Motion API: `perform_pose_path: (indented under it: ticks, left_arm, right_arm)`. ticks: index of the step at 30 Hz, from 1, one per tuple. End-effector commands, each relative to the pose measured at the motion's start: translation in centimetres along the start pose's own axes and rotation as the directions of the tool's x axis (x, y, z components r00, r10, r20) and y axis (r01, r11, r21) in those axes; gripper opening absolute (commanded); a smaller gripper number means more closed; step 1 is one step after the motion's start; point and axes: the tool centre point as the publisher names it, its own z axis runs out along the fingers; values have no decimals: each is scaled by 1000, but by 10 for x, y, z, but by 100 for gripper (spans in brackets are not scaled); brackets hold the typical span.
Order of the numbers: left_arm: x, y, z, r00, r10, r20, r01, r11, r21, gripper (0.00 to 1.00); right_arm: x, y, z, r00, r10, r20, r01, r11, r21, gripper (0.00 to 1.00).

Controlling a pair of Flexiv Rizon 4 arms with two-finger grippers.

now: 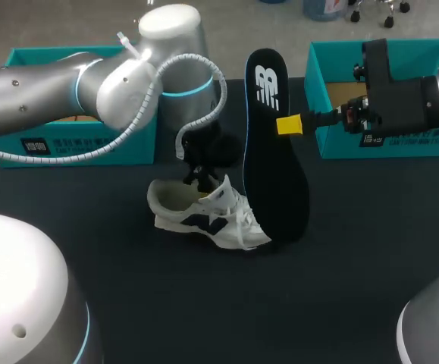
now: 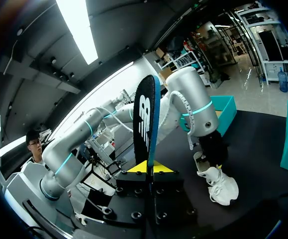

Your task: Take the shoe out of the shoebox, open the shoe tongue, remove and reinsert the insole, then place the shoe into the shoebox

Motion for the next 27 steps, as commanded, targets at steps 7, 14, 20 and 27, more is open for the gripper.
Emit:
perform_pose_path:
  ticks: [7,14,20,27]
  left_arm:
    - [-17,-1,-12,742,604,-291,-583,796,165,0]
    - [-18,-18,-20,458,800,-388,-825,545,148,0]
    - [-25,-25,-22,418,815,-401,-870,486,80,0]
    - [-38,-30,-19,395,812,-429,-889,456,45,0]
  right_arm:
    - [-1,1,3,1000,1,-1,-1,1000,1,0]
    - [-1,1,3,1000,1,-1,-1,1000,1,0]
    - [-1,1,3,1000,1,-1,-1,1000,1,0]
    - [-1,1,3,1000,1,-1,-1,1000,1,0]
